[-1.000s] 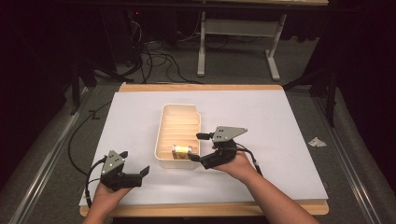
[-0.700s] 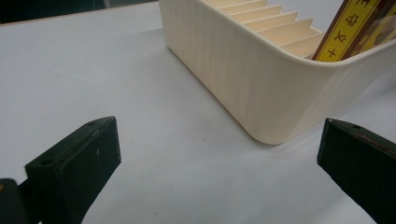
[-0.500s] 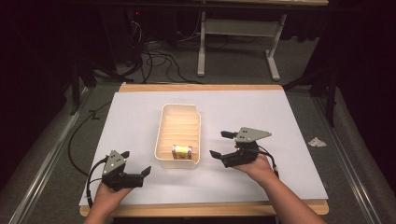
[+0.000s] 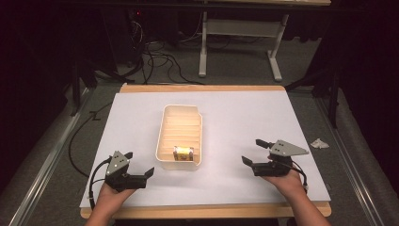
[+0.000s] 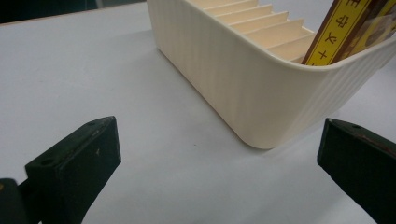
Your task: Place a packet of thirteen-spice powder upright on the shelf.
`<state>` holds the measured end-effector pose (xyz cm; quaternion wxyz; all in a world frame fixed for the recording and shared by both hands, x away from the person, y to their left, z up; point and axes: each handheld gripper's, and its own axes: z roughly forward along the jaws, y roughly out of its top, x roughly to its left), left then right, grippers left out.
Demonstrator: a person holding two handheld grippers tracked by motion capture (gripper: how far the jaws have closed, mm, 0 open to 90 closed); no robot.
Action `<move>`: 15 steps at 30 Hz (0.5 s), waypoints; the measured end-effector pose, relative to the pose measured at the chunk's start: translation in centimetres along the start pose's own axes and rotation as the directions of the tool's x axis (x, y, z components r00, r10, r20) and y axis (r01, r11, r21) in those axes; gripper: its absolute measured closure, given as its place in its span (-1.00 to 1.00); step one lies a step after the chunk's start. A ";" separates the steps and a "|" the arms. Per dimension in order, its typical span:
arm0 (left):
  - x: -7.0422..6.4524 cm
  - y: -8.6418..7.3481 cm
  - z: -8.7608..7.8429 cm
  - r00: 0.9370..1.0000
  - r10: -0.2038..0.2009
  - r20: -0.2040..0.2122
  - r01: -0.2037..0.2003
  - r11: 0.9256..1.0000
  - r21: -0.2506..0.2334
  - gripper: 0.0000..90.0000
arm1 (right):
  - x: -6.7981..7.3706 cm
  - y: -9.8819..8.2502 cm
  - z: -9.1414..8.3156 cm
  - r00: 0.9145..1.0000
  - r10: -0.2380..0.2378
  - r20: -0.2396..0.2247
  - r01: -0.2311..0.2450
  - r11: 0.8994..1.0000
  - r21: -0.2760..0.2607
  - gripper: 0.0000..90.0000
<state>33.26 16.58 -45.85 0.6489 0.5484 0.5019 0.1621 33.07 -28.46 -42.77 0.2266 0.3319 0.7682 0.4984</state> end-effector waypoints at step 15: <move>-0.4 -0.1 0.2 1.000 -0.004 0.023 0.004 1.000 0.000 -0.99 | -0.9 -2.6 -3.3 0.994 0.065 0.091 -0.062 0.997 -0.035 -0.67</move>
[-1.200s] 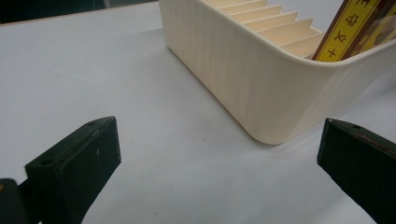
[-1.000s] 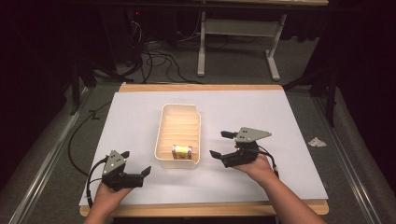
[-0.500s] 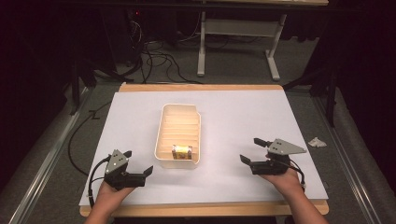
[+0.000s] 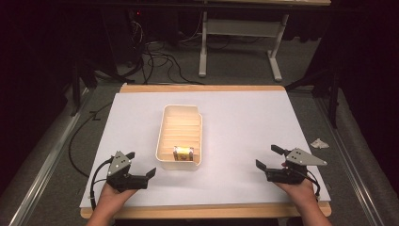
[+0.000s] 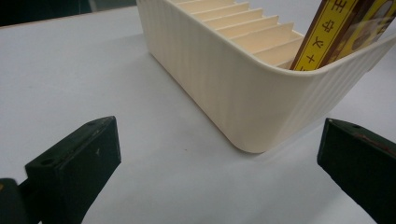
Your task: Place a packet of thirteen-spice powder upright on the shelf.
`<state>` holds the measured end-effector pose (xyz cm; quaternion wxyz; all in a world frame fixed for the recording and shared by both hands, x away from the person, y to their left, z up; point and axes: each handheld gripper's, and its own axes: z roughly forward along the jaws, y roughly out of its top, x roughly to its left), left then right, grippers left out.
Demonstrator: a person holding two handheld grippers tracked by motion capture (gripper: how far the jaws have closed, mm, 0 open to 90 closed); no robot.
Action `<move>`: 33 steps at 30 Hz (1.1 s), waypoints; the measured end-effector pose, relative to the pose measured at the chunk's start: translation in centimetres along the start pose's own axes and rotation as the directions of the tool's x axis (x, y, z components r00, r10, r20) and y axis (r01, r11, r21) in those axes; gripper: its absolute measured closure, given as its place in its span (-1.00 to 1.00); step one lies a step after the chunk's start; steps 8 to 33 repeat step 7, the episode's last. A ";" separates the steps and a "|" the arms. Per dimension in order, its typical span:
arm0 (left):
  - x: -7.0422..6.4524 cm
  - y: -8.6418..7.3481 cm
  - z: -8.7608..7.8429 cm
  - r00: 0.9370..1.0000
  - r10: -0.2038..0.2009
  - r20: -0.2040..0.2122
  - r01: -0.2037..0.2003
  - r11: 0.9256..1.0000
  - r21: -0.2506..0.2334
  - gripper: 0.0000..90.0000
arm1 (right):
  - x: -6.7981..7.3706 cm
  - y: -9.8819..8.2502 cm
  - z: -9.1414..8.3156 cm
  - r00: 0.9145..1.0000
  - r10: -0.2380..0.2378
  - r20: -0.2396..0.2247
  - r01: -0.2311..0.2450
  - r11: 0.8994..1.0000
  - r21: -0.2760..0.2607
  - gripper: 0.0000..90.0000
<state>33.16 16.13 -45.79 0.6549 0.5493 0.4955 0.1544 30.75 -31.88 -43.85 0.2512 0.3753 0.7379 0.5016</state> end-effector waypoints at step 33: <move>-0.2 -0.1 0.0 1.000 0.004 0.006 -0.004 1.000 0.003 -0.99 | 0.1 -0.2 0.3 1.000 -0.005 -0.014 0.005 1.000 0.000 -0.67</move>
